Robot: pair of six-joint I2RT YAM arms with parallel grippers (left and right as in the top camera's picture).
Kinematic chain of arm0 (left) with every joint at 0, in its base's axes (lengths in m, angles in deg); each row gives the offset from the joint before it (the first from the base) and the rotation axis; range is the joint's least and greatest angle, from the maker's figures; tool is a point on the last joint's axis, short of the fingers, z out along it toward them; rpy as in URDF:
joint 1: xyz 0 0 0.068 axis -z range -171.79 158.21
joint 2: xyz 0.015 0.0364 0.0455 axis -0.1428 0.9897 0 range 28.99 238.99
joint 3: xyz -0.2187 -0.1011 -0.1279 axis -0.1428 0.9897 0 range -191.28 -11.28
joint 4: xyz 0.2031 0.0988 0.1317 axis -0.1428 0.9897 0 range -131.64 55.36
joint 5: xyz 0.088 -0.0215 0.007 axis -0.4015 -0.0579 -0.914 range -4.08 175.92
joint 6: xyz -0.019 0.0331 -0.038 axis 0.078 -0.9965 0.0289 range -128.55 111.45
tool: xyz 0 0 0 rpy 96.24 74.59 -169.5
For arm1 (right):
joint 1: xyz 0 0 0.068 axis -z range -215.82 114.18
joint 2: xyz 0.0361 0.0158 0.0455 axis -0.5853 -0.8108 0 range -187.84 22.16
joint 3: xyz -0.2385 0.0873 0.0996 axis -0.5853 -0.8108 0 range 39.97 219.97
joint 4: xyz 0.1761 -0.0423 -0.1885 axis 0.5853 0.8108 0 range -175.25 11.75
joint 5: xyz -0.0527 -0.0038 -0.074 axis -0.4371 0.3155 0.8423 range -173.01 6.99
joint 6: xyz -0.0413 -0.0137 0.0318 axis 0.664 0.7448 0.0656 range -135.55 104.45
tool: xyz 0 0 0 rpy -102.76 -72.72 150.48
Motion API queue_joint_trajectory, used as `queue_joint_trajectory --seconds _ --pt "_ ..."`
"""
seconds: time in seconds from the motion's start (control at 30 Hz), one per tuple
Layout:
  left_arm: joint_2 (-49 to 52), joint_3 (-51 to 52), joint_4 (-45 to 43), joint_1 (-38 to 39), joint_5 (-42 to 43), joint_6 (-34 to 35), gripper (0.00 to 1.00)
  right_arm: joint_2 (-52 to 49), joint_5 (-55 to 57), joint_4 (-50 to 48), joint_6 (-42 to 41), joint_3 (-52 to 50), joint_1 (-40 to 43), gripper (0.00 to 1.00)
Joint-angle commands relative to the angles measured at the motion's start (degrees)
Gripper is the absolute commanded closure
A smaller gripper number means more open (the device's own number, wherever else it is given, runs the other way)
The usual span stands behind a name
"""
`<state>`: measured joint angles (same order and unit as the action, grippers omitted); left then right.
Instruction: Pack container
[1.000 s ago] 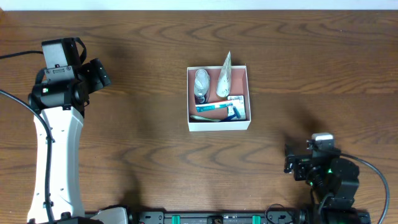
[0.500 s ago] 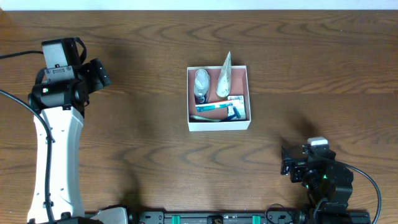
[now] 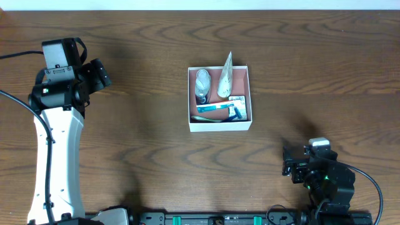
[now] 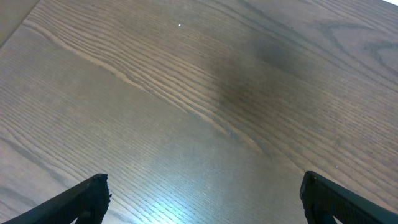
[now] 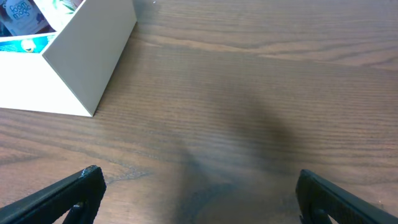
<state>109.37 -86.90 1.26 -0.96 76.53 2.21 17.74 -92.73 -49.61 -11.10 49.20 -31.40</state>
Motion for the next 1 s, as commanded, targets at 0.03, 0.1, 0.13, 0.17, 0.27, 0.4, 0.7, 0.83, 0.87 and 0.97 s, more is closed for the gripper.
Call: queue_joint_trajectory --seconds 0.03,0.1,0.13,0.17,0.27,0.4,0.7,0.83,0.87,0.97 --pt "-0.2 -0.6 0.2 -0.7 -0.2 0.9 0.02 0.4 -0.9 -0.1 0.8 -0.2 -0.6 0.01" --pt "-1.6 -0.1 0.2 -0.1 -0.2 0.9 0.02 0.4 -0.9 -0.1 0.8 -0.2 -0.6 0.01" --pt "-2.7 0.2 0.2 0.0 -0.2 0.9 0.02 0.4 -0.9 -0.1 0.8 -0.2 -0.6 0.01" --pt "-3.5 0.4 0.2 0.1 -0.2 0.9 0.02 0.4 -0.9 -0.1 0.8 -0.2 -0.6 0.01" --pt "-9.8 2.0 1.6 0.5 -1.9 -1.8 0.02 0.4 -0.9 -0.1 0.8 -0.2 -0.6 0.01" --pt "-20.9 7.5 3.3 0.8 -2.2 -2.3 0.02 0.4 -0.9 -0.1 0.8 -0.2 -0.6 0.01" --pt "-46.5 31.8 -4.0 3.9 0.1 -2.3 0.02 0.4 -0.9 -0.1 0.8 -0.2 -0.6 0.01" --pt "-57.5 43.6 -6.3 4.3 4.5 -2.3 0.02 0.4 -0.9 -0.1 0.8 -0.2 -0.6 0.01" --pt "-60.0 46.2 -7.3 4.3 4.5 -2.3 0.02 0.4 -0.9 -0.1 0.8 -0.2 -0.6 0.01" --pt "-66.6 53.2 -9.8 4.3 4.5 -2.3 0.02 0.4 -0.9 -0.1 0.8 -0.2 -0.6 0.01"
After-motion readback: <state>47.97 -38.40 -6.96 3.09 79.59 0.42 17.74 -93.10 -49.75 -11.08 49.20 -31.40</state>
